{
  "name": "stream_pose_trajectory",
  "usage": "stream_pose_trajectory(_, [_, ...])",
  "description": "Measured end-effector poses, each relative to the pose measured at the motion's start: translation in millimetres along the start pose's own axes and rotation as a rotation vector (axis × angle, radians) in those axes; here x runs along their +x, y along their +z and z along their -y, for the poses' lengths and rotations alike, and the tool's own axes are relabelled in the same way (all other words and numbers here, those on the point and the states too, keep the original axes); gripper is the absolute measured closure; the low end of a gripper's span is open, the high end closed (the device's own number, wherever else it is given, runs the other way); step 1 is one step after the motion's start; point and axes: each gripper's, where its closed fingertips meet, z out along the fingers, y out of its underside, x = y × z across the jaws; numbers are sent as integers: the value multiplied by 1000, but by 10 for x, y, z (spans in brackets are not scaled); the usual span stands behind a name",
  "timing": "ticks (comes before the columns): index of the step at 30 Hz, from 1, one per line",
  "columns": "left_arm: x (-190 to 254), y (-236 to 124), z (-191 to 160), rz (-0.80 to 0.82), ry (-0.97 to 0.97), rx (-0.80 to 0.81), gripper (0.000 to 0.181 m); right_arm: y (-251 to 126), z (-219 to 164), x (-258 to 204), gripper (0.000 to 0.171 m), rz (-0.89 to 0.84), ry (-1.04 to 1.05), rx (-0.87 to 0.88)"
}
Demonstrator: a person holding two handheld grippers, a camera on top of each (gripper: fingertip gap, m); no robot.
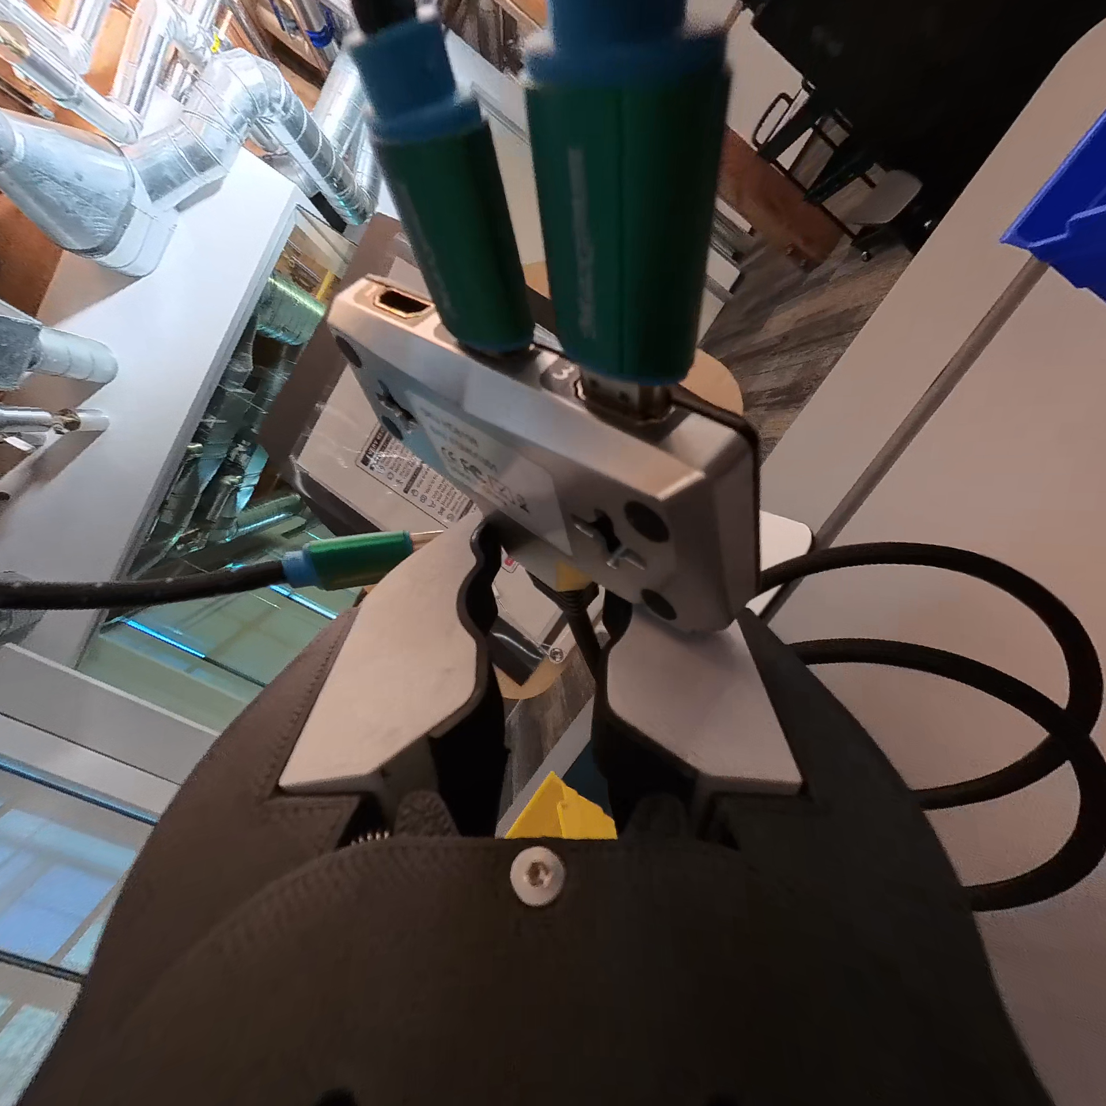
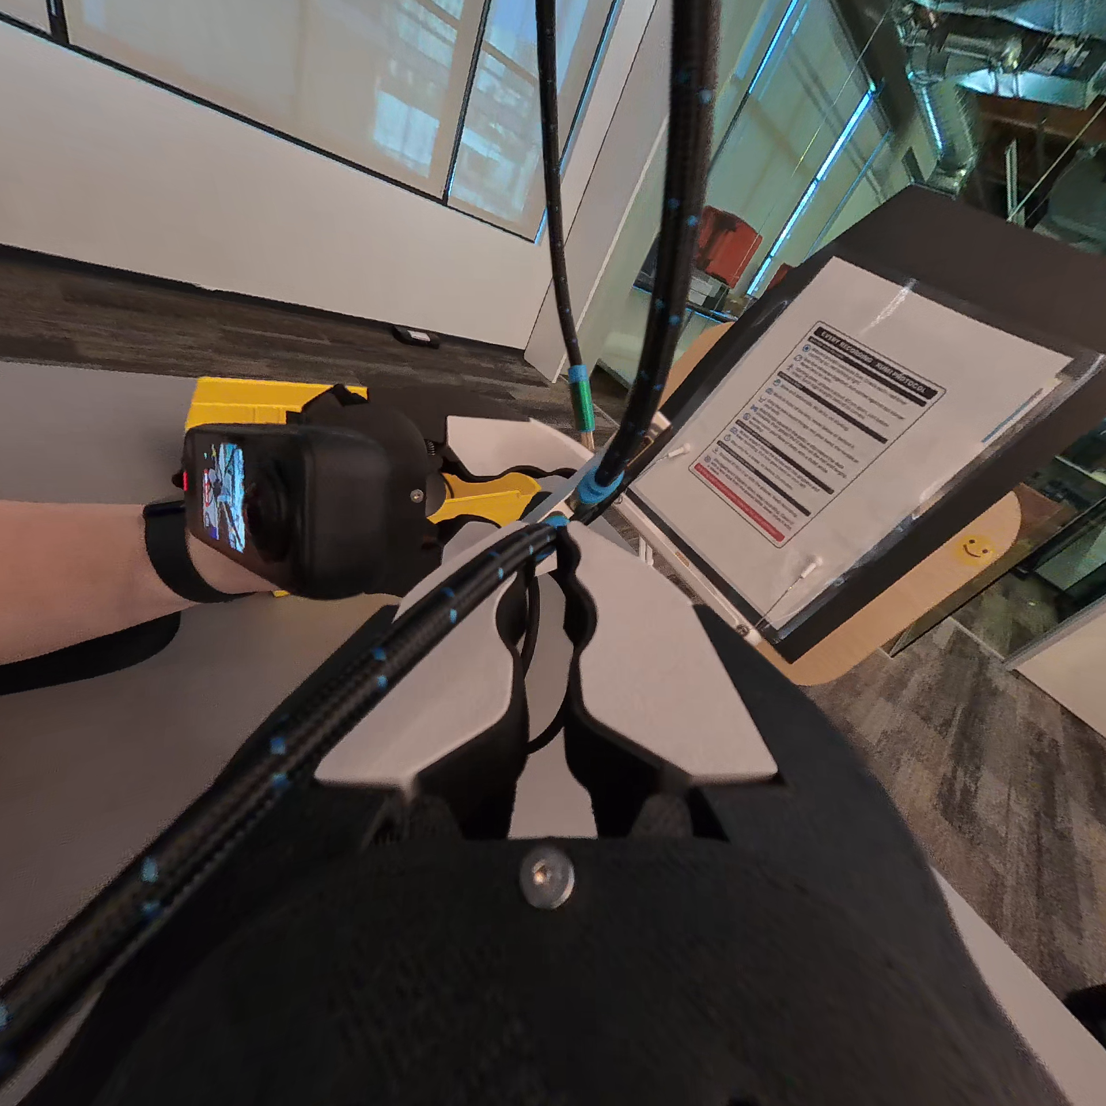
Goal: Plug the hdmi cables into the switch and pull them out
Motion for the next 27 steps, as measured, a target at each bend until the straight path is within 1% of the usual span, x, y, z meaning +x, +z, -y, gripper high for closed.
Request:
stream_pose_trajectory(10, [-174, -78, 62, 75, 5, 33, 150, -4, 91, -65, 165, 7, -28, 64])
stream_pose_trajectory(19, [-265, -125, 89, 101, 7, 35, 150, -12, 151, -91, 165, 2, -44, 109])
stream_pose_trajectory(27, [-261, -106, 63, 105, 26, 23, 150, 12, 126, -83, 165, -1, -60, 111])
